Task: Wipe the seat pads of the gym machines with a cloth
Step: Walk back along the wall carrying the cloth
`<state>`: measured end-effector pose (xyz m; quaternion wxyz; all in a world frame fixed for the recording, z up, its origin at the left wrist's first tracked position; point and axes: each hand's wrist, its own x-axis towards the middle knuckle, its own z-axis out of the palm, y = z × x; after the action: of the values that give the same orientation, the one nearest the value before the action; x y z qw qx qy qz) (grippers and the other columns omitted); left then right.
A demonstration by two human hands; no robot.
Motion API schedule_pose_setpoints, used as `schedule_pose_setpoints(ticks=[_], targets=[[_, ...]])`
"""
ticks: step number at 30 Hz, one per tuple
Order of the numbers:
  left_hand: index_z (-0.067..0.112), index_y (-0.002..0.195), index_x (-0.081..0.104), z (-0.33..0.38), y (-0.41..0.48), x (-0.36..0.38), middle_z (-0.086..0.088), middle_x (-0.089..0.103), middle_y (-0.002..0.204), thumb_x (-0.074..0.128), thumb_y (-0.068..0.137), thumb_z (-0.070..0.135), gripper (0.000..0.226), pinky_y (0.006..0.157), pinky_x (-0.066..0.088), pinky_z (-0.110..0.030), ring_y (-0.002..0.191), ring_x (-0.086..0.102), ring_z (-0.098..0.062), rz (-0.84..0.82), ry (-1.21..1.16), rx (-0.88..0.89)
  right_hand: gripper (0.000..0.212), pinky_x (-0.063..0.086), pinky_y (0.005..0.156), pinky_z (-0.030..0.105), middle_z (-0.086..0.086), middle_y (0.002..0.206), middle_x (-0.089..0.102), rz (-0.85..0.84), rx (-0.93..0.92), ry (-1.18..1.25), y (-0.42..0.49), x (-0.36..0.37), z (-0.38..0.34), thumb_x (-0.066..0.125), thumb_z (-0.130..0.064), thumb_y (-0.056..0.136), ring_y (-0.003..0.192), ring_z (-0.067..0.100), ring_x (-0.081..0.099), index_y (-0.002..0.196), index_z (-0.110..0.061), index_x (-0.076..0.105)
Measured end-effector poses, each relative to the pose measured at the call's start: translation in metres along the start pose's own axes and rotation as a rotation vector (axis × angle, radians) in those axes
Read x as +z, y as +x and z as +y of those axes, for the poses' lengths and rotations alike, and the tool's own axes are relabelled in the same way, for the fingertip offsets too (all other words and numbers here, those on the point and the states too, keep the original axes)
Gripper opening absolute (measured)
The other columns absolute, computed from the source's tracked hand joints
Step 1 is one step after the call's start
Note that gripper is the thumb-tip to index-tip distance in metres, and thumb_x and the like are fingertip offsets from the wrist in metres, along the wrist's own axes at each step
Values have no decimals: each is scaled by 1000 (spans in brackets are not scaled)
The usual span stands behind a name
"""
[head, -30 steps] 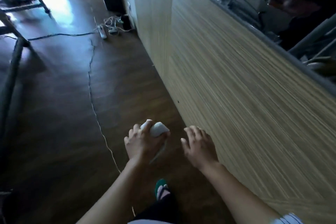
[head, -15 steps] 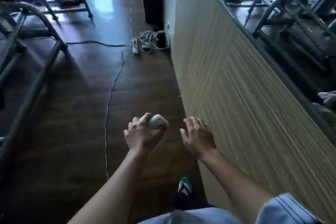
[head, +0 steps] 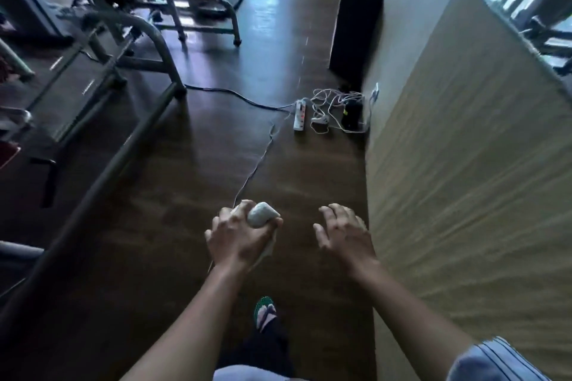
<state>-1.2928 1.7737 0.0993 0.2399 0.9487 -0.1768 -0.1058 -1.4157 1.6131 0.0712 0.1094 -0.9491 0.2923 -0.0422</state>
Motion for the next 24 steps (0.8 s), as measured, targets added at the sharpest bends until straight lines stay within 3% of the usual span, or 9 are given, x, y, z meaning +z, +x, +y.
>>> schedule_pose_setpoints(ticks=[8,13,18,24], targets=[[42,122,53,53,260,-21,-3,56,116,58,65,78,68,93,38,-40,112,53,-27,8,57,-5,53,54,76,43,13,105,68,14,-14,-11,257,-7,-16,37,-42,80,95,31,65,104,-8,69],[41,119,54,93,414,-10,-5,57,114,59,65,77,65,92,39,-40,111,54,-28,14,40,0,53,46,91,45,15,123,61,-3,-39,34,414,10,-10,42,-39,83,114,33,55,121,-6,62],[40,117,56,137,559,-12,-5,58,112,61,66,76,63,92,40,-41,110,55,-28,31,27,-51,46,54,76,43,12,104,67,-1,-91,-11,581,4,-1,47,-39,78,96,31,65,105,-8,68],[40,115,58,178,733,-33,-6,59,113,62,63,78,66,91,40,-41,109,56,-29,109,-1,-115,39,50,83,43,12,109,65,11,-195,-19,774,-7,-20,55,-36,81,101,32,61,108,-9,65]])
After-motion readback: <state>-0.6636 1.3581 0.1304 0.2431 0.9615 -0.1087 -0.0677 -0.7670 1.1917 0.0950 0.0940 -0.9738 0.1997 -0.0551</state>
